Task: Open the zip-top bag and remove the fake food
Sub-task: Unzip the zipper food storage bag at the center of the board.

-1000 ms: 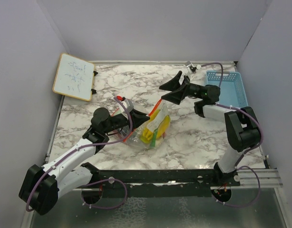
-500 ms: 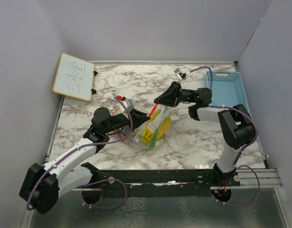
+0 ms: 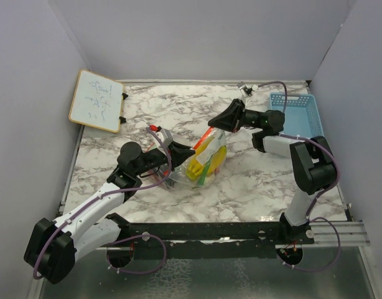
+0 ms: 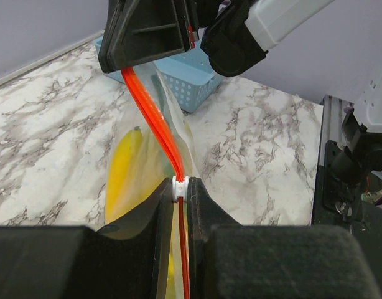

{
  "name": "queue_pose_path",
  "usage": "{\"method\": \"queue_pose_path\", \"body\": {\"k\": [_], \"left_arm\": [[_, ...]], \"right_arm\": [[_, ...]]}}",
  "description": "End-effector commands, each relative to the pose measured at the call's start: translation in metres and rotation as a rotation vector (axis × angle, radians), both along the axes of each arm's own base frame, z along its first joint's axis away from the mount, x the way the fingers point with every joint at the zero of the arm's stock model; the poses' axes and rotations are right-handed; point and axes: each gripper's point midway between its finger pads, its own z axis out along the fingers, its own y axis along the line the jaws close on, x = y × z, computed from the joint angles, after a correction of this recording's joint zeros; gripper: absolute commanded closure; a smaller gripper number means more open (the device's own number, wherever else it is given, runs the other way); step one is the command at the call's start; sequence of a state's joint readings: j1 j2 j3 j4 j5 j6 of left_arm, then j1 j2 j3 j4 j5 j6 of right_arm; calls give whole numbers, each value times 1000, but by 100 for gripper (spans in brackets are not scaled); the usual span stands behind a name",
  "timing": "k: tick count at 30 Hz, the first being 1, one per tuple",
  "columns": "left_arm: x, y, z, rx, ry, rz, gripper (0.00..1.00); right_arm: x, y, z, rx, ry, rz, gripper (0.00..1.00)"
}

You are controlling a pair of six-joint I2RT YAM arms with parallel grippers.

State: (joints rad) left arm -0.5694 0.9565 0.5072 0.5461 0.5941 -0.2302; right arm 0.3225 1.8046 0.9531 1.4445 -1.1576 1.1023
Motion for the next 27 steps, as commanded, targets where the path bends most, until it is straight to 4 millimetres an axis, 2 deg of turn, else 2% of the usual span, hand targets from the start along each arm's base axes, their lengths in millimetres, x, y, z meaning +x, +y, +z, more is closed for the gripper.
{"method": "queue_pose_path", "body": {"k": [1,8,16,20,26,27], "left_arm": [[-7,1,15,-26,-32,-15,100],[-7,0,13,-25,-28,-19,100],[-7,1,13,-22,-27,-14,100],[-6,1,13,-20,-29,-9,100],[-3,-1,10,-25,-20,-13,100],[-2,-2,8,-27,-15,-12,100]], "right_arm": [[10,-40,44,123,-321,-125,98],[48,-85,40,98,-300,-247,98],[81,-120,47,102,-307,-337,98],[87,-127,46,103,-301,-351,98],[84,-124,33,86,-266,-338,98],[82,-123,29,84,-255,-336,92]]}}
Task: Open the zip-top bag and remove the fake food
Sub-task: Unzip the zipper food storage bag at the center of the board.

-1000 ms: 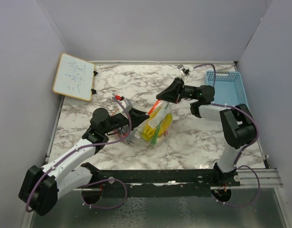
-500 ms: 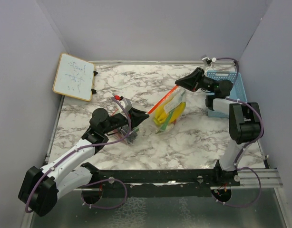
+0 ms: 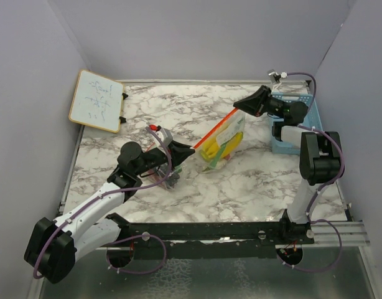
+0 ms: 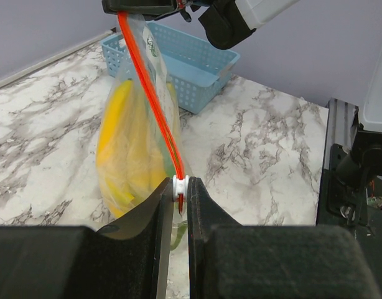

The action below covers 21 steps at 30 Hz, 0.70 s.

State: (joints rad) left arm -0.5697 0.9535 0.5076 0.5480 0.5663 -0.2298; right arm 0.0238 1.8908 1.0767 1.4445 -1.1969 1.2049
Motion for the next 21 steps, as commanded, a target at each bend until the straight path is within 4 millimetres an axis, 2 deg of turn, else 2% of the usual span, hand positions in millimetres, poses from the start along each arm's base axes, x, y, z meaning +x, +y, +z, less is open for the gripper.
{"method": "queue_pose_path", "body": {"k": [1,5,8,15,21], "left_arm": [[-5,-5,4,-22,-6,-43,100],[-4,-11,0,-32,10,-69,100],[-4,-14,-1,-48,9,-87,100],[0,-18,-8,-39,22,-88,100],[16,-32,2,-27,-10,-112,100]], "right_arm": [[-8,-18,23,40,-317,-90,81],[-18,-16,19,35,-324,-97,46],[-31,-18,24,32,-351,-136,35],[-44,-31,23,-31,-341,-348,33],[-49,-45,10,-149,-255,-514,34]]}}
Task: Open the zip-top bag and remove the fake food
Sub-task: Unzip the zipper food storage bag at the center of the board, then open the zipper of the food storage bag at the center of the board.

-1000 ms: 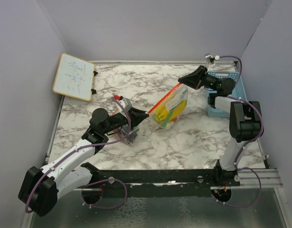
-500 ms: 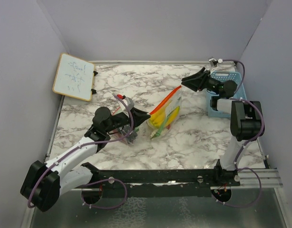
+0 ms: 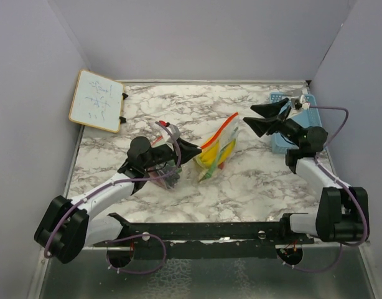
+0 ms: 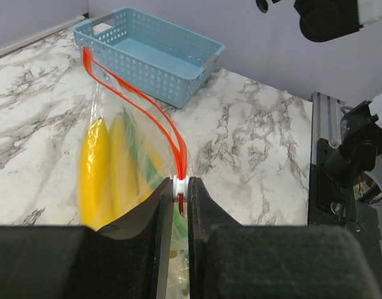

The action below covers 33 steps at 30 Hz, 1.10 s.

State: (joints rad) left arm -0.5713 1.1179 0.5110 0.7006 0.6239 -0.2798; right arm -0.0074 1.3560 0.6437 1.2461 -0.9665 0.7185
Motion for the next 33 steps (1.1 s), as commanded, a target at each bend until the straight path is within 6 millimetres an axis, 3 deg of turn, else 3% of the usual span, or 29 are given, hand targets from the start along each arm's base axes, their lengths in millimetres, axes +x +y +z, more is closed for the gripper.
{"method": "queue_pose_path", "body": {"k": [1,3,7,11,14,21,28,33], "left_arm": [[7,-17,22,-19,-62,-66,100],[2,-26,24,-24,-75,-111,100],[-15,-42,9,2,-83,-157,100],[-38,-60,-14,44,-67,-212,100],[-44,-68,-27,64,-33,-219,100],[-42,-78,-39,90,6,-207,100],[-30,-94,-38,93,-9,-219,100],[-29,-105,-40,84,9,-257,100]], "right_arm": [[20,-17,-29,-57,137,-224,33],[26,-24,-37,-77,226,-324,31],[26,-32,-53,-126,382,-482,15],[15,-25,-68,-132,486,-479,19],[9,-22,-78,-148,520,-482,23],[-1,-22,-115,-181,632,-491,28],[-16,-23,-115,-202,643,-492,30],[-18,-27,-132,-218,673,-517,30]]}}
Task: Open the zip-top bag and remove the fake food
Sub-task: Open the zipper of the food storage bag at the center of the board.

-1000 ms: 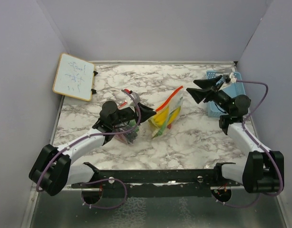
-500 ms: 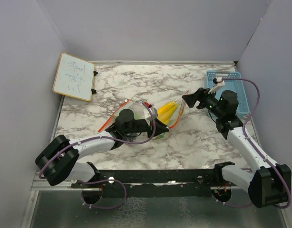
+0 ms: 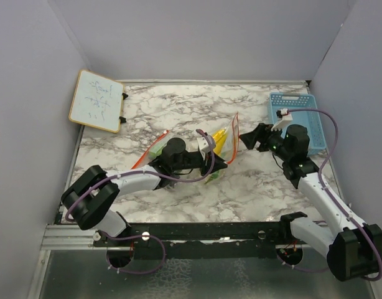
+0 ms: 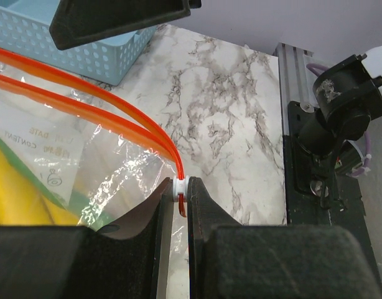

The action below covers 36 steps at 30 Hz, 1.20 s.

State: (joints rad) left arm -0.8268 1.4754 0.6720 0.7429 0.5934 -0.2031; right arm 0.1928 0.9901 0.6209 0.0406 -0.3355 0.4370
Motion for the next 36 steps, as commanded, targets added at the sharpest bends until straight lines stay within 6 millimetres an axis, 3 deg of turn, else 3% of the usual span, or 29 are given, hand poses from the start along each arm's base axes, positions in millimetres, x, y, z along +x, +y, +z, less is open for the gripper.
{"method": "queue_pose_path", "body": {"k": [1,6,12,15,19,22,30,36], "left_arm": [[0,-9,12,-43,-26,-32,100],[-4,-5,13,-64,-28,-24,100],[-3,-4,3,-51,-21,-17,100],[-4,-5,3,-66,-15,-19,100],[-8,-3,8,-97,3,-21,100],[-9,-1,8,-99,3,-17,100],[-9,2,3,-81,-3,-4,100],[-10,2,-7,-68,14,-3,100]], "right_arm": [[-4,-8,-23,-35,46,-43,31],[-2,-9,-39,-51,70,-44,32],[0,-2,-44,-35,70,-9,32],[1,-5,-28,-37,24,-28,33],[-1,-1,8,-12,-77,-1,33],[0,6,13,1,-78,40,33],[7,20,3,2,-64,69,32],[5,33,-18,-22,-23,82,32]]}}
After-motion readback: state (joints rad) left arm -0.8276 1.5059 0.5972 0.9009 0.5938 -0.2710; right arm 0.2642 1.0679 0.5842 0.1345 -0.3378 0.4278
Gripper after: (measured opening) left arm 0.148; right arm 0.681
